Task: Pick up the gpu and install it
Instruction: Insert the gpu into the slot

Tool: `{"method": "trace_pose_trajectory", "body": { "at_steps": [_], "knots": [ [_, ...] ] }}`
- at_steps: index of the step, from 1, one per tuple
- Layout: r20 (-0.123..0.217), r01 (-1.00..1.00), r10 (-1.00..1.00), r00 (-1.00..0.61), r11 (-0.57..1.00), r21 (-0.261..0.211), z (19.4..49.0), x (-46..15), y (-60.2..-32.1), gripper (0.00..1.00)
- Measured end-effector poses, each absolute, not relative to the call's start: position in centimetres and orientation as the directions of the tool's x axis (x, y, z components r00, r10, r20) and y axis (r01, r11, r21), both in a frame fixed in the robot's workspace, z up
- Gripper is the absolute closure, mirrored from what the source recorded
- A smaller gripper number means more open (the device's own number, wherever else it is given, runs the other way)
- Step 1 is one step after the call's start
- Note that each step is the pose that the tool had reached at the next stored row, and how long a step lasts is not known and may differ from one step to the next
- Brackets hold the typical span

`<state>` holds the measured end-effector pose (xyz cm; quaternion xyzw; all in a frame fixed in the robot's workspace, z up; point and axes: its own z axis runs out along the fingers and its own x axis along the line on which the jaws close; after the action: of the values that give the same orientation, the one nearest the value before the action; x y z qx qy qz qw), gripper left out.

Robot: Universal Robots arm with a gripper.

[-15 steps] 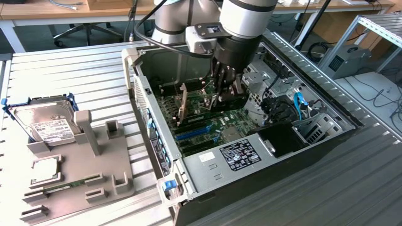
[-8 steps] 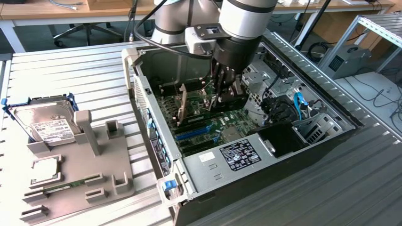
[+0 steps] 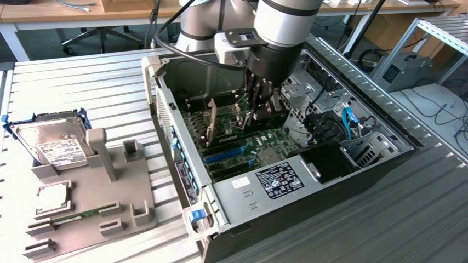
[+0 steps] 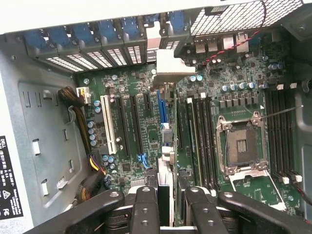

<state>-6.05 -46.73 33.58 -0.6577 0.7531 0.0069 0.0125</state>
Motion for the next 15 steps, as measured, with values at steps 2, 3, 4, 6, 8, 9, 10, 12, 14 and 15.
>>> {"method": "trace_pose_trajectory", "body": {
  "at_steps": [2,3,4,6,8,9,10,12,14,15],
  "knots": [
    [-0.028,-0.991,-0.991,-0.134,0.135,-0.006,33.56,-6.09,-46.76,0.74],
    [-0.028,-0.991,-0.991,-0.134,0.135,-0.006,33.55,-6.11,-46.77,0.74],
    [-0.028,-0.991,-0.991,-0.135,0.135,-0.006,33.54,-6.13,-46.78,0.74],
    [-0.028,-0.991,-0.991,-0.134,0.135,-0.006,33.51,-6.16,-46.8,0.74],
    [-0.028,-0.991,-0.991,-0.134,0.135,-0.006,33.49,-6.19,-46.82,0.74],
    [-0.028,-0.991,-0.991,-0.134,0.135,-0.006,33.48,-6.2,-46.83,0.74],
    [-0.028,-0.991,-0.991,-0.134,0.135,-0.006,33.45,-6.23,-46.84,0.74],
    [-0.028,-0.991,-0.991,-0.134,0.135,-0.006,33.43,-6.25,-46.86,0.74],
    [-0.028,-0.991,-0.991,-0.134,0.135,-0.006,33.41,-6.27,-46.87,0.74],
    [-0.028,-0.991,-0.991,-0.134,0.135,-0.006,33.4,-6.28,-46.88,0.74]
  ]
}}
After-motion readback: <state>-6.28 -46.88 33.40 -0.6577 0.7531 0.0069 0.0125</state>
